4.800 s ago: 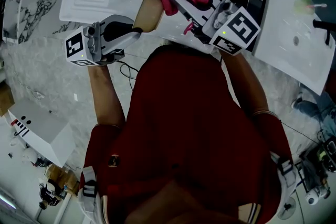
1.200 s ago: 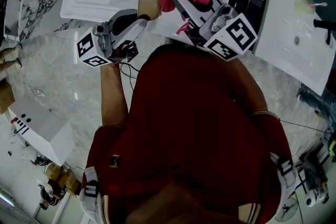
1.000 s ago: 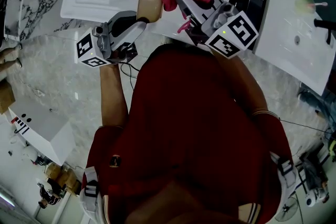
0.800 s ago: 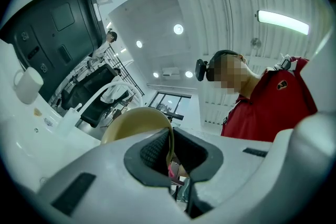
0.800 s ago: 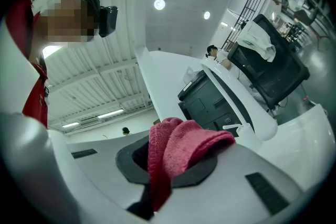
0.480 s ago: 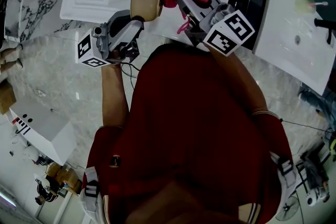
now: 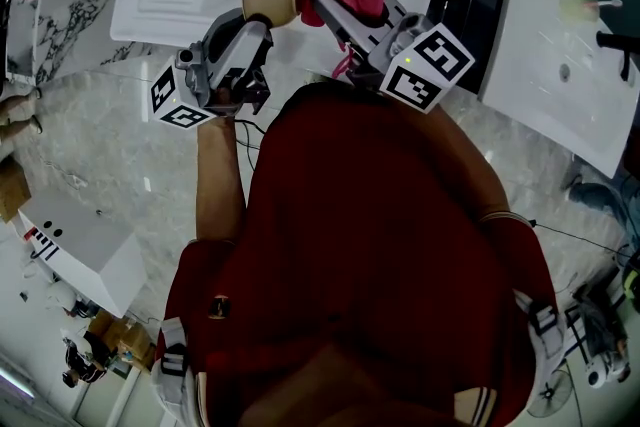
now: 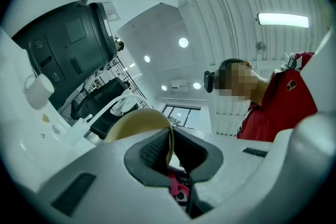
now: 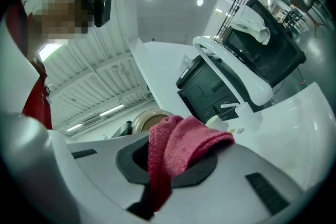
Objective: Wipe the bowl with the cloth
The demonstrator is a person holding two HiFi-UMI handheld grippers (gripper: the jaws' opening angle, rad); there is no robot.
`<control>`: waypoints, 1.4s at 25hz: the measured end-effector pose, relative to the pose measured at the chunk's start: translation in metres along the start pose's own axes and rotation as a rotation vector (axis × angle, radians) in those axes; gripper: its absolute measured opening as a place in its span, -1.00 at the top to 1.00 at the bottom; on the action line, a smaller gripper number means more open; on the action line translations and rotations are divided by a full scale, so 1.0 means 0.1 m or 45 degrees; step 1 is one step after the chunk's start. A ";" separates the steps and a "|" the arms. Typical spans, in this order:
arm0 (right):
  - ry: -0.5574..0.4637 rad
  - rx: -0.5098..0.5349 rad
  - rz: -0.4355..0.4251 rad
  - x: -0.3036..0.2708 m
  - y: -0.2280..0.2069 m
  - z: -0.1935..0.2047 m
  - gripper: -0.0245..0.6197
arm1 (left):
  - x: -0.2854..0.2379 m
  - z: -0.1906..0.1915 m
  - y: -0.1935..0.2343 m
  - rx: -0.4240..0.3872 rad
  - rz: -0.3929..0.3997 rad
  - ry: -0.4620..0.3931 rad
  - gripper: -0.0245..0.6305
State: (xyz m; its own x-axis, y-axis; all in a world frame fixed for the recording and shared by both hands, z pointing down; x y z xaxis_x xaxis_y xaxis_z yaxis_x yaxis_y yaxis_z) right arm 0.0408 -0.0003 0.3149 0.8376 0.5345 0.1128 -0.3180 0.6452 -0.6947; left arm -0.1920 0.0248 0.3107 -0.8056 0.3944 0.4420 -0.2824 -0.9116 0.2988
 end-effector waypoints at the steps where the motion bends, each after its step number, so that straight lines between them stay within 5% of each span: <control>1: 0.004 -0.004 -0.005 0.00 0.01 0.00 0.84 | 0.00 0.00 0.01 -0.004 -0.015 -0.003 0.84; 15: -0.004 -0.046 -0.105 -0.02 0.15 -0.08 0.84 | -0.04 0.07 0.05 -0.062 -0.162 0.089 0.85; 26: -0.059 -0.012 -0.029 -0.07 0.09 -0.14 0.84 | -0.02 0.04 -0.02 -0.031 -0.025 0.092 0.85; 35: 0.031 0.011 0.015 -0.07 0.01 -0.01 0.84 | 0.03 0.03 0.00 -0.019 -0.042 0.045 0.85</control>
State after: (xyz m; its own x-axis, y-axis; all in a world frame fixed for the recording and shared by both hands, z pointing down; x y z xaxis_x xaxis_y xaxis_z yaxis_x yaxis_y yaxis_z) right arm 0.0347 -0.0036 0.3129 0.8445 0.5283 0.0873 -0.3315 0.6438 -0.6896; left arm -0.1924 0.0264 0.3145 -0.8135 0.4201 0.4021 -0.3166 -0.9000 0.2997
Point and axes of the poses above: the fingertips, and each gripper's own axes: x backward along the fingers, y to its left, z out of its underside, the point moved 10 cm from there along x, backward along the fingers, and after that the axes turned 13 degrees about -x, right-handed, at the moved point
